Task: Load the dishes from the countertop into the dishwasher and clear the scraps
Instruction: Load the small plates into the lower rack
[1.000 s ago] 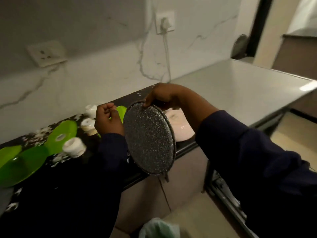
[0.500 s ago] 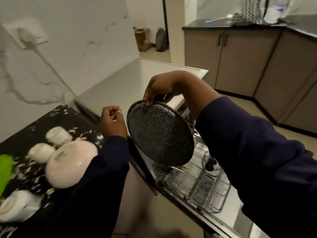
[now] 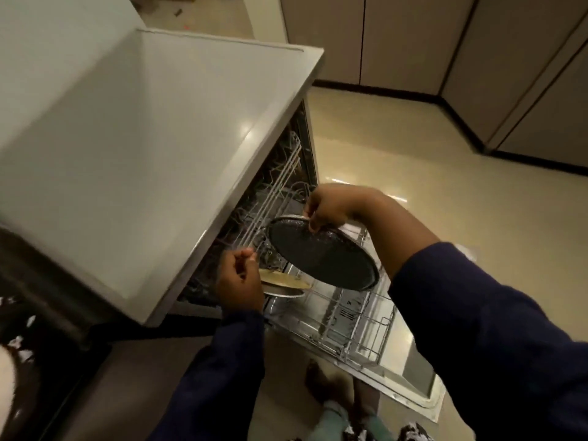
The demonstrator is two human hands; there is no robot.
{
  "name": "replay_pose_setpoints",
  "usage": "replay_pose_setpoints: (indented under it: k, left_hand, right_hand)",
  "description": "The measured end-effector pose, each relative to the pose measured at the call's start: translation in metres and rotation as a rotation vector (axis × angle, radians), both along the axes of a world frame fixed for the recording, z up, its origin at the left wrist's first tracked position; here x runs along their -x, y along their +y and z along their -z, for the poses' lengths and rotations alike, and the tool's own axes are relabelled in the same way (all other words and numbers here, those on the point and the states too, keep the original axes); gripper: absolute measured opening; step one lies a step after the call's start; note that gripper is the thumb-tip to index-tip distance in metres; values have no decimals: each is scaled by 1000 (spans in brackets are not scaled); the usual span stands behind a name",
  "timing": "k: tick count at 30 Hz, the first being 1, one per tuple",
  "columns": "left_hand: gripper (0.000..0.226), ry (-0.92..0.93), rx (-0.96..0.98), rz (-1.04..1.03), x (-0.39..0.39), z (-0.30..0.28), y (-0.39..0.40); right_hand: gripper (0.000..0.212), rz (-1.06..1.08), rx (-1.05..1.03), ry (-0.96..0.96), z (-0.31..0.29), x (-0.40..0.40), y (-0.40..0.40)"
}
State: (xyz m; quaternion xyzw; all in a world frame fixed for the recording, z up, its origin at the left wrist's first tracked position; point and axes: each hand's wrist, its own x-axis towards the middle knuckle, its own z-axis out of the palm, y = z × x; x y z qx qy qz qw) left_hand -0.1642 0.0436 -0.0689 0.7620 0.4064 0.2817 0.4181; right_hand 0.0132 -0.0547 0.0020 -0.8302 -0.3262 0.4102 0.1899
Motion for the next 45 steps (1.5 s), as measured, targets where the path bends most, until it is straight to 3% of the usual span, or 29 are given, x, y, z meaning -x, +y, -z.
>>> replay_pose_setpoints:
  k: [2,8,14,19,22,26,35,45]
  left_hand:
    - [8,62,89,-1,7,22,0]
    - [33,189,222,-64,18,98,14]
    - [24,278,243,-108,20,157,30]
    - [25,234,220,-136,17,182,43]
    - [14,222,200,-152,20,194,51]
    - [15,212,176,-154,28,209,64]
    - [15,234,204,-177,34,219,79]
    - [15,222,202,-142,29,223,90]
  right_hand:
    - [21,52,-9,-14,35,2,0]
    - [22,147,-32,1,132,6,21]
    - [22,93,-88,-82,210,33,53]
    - [24,126,-176,-158,264,76,69]
    - [20,108,-194,-221,294,104,81]
    - [26,0,-179,-263,318,123,91]
    - [24,32,-224,-285,329,111,122]
    - [29,29,-139,-235,339,106,138]
